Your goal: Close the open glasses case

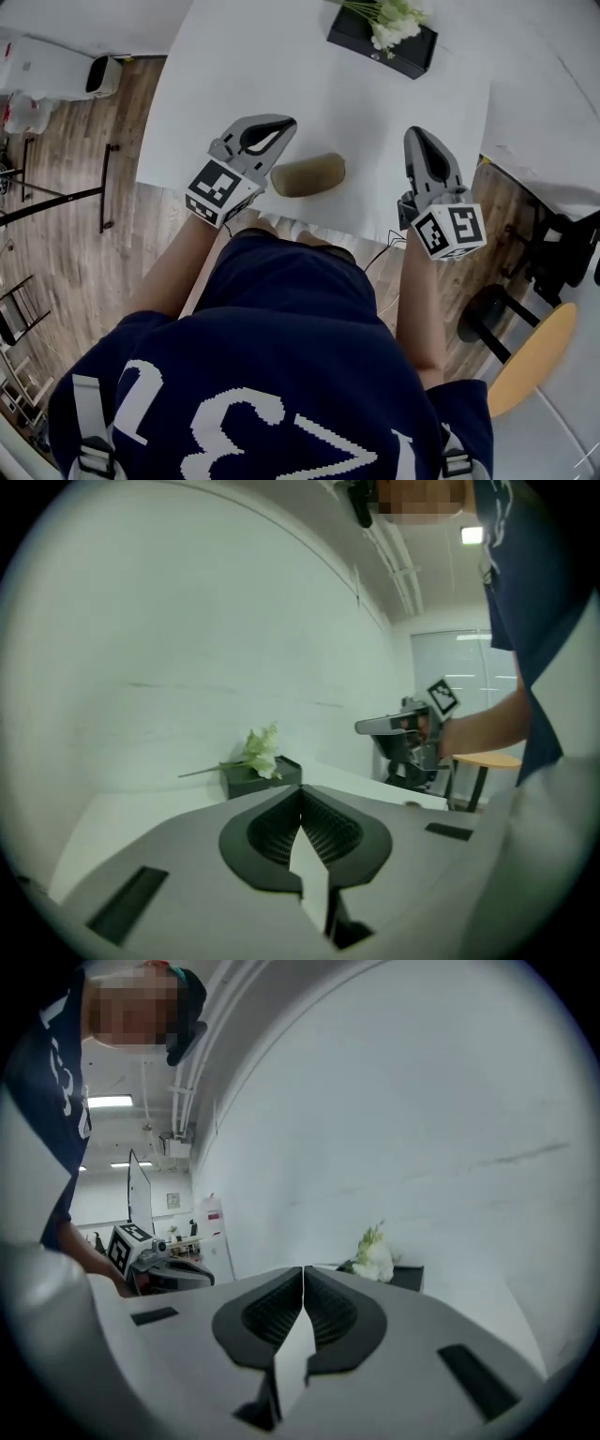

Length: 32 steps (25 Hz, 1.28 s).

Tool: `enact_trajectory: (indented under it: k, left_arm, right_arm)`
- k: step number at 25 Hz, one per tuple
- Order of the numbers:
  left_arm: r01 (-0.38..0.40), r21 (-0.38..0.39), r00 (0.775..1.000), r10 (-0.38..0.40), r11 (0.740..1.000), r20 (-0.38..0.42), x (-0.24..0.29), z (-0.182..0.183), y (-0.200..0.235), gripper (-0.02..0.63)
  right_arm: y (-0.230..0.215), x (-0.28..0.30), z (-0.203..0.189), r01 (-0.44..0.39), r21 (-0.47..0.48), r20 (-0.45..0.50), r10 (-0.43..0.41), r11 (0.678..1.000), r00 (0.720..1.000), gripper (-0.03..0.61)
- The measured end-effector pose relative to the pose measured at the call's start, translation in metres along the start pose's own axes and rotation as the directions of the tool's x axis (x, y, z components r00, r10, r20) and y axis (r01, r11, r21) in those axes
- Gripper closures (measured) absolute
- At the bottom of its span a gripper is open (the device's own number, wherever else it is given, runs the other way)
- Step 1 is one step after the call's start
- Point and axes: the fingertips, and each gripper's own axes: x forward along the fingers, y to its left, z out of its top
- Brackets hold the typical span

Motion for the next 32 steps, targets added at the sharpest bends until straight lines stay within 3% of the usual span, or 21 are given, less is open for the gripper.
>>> enact_trajectory:
  k: [2, 4, 9, 14, 21, 32]
  left_arm:
    - [-0.100, -0.013, 0.994, 0.100, 0.995, 0.031, -0.009, 0.025, 0.023, 0.601]
    - [-0.151, -0.038, 0.984, 0.154, 0.988, 0.092, -0.019, 0.054, 0.039, 0.601]
    - [-0.210, -0.062, 0.938, 0.219, 0.976, 0.269, -0.046, 0.122, 0.055, 0.601]
    - [-0.252, -0.018, 0.900, 0.241, 0.967, 0.363, -0.067, 0.166, 0.050, 0.601]
    - [-0.255, 0.021, 0.882, 0.224, 0.967, 0.415, -0.073, 0.190, 0.041, 0.601]
    - [-0.262, 0.010, 0.867, 0.231, 0.965, 0.441, -0.080, 0.195, 0.041, 0.601]
  right_arm:
    - [0.003, -0.007, 0.031, 0.039, -0.041, 0.063, -0.036, 0.998, 0.997, 0.552]
    - [0.008, -0.014, 0.057, 0.070, -0.083, 0.116, -0.060, 0.994, 0.991, 0.552]
    - [0.023, -0.026, 0.106, 0.109, -0.156, 0.210, -0.075, 0.982, 0.975, 0.555]
    - [0.036, -0.035, 0.134, 0.125, -0.168, 0.270, -0.076, 0.978, 0.960, 0.555]
    - [0.042, -0.037, 0.145, 0.068, -0.097, 0.304, -0.035, 0.993, 0.952, 0.555]
    - [0.044, -0.038, 0.144, 0.117, -0.155, 0.273, -0.071, 0.981, 0.959, 0.555]
